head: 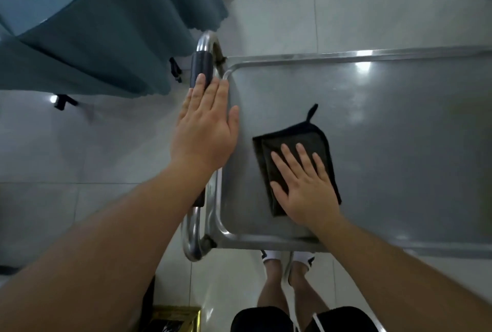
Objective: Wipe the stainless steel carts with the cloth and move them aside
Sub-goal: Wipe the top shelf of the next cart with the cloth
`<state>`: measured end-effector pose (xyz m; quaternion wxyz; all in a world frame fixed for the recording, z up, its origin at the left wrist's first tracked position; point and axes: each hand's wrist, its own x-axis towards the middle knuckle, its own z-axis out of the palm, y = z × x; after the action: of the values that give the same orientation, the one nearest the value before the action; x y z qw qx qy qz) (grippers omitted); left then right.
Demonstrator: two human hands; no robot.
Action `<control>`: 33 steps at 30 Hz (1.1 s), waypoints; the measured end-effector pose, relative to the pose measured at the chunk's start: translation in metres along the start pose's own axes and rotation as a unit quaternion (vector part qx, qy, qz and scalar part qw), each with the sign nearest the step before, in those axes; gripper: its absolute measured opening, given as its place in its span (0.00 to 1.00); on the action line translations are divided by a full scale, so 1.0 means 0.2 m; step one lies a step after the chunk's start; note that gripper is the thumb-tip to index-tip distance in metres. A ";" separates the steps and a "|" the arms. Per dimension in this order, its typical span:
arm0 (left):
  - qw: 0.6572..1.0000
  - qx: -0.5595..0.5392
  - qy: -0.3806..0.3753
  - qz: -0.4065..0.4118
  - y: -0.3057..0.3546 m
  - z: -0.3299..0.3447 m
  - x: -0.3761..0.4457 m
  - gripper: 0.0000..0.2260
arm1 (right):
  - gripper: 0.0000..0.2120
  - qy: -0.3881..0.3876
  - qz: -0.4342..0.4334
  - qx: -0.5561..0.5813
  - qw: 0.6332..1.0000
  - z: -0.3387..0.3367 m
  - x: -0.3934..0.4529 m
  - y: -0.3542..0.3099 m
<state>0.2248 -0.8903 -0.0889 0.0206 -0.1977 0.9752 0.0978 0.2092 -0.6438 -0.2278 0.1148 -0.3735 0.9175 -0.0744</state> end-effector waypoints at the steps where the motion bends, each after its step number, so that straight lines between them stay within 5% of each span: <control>1: 1.000 -0.001 0.001 0.005 0.00 0.00 0.00 0.29 | 0.32 0.001 0.012 -0.004 1.000 0.00 -0.08 0.07; 7: 0.999 0.012 0.008 0.038 0.01 -0.02 -0.02 0.27 | 0.32 -0.050 0.066 -0.049 0.995 -0.09 -0.43 0.49; 11: 0.997 0.051 0.017 0.064 0.04 -0.02 -0.04 0.26 | 0.32 -0.052 0.098 -0.025 0.993 -0.14 -0.43 0.48; 16: 0.965 0.156 -0.055 0.206 0.11 -0.01 -0.06 0.27 | 0.33 -0.029 0.137 0.016 0.990 -0.13 -0.33 0.37; 23: 0.981 0.054 -0.111 0.152 0.55 0.31 -0.17 0.24 | 0.29 0.000 0.120 0.020 0.993 -0.07 -0.43 0.54; 33: 0.987 -0.048 -0.121 0.095 1.16 0.61 -0.10 0.27 | 0.28 0.006 0.094 -0.017 0.995 -0.19 -0.66 1.25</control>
<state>0.1535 -0.6479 -0.1648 0.1193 -0.0913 0.9741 0.1692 0.1248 -0.3716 -0.2260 0.1093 -0.2874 0.9502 -0.0496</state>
